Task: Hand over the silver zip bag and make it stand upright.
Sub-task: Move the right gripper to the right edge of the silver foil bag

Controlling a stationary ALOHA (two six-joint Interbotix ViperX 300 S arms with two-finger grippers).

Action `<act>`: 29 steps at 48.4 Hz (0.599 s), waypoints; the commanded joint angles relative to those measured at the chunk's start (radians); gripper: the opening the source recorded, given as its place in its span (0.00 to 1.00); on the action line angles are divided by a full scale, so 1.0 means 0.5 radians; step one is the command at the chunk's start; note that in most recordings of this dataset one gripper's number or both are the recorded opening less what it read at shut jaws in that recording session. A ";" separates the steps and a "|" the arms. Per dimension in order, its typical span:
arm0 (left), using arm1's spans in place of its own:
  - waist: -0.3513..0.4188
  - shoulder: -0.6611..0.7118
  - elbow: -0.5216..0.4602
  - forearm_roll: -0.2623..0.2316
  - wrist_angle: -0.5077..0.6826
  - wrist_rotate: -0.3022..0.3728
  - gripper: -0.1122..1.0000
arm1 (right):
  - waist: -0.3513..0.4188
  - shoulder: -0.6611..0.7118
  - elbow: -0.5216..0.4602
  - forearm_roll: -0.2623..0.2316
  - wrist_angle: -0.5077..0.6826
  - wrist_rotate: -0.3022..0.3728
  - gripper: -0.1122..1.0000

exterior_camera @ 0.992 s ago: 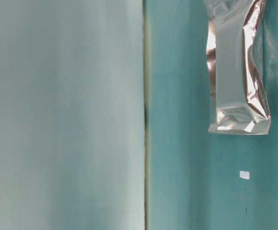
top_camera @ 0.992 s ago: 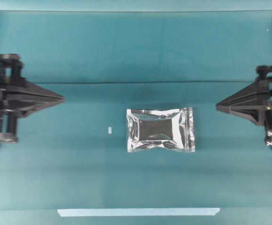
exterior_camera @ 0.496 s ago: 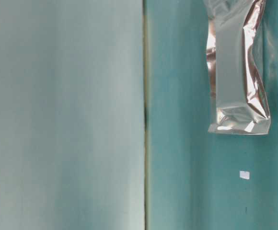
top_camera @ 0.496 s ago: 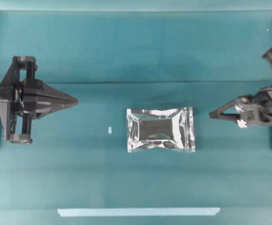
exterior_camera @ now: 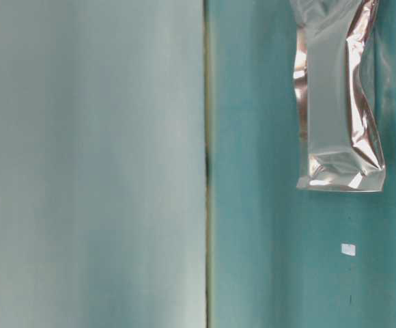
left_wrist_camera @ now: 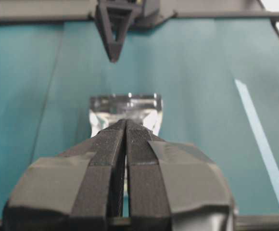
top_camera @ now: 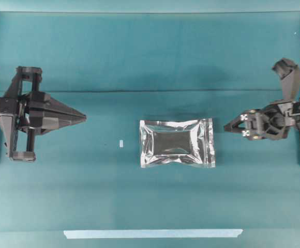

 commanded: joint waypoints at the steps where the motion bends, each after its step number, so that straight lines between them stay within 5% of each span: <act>1: -0.006 -0.003 -0.049 0.006 0.037 0.000 0.09 | -0.009 0.083 -0.031 0.018 -0.015 0.028 0.67; 5: -0.006 -0.003 -0.055 0.006 0.092 -0.003 0.09 | -0.003 0.144 -0.064 0.021 -0.003 0.043 0.85; 9: -0.006 -0.003 -0.061 0.006 0.117 -0.003 0.09 | 0.000 0.181 -0.067 0.040 -0.012 0.067 0.94; 29: 0.006 0.000 -0.061 0.006 0.138 -0.003 0.09 | 0.255 0.586 0.003 0.058 -0.561 0.454 0.93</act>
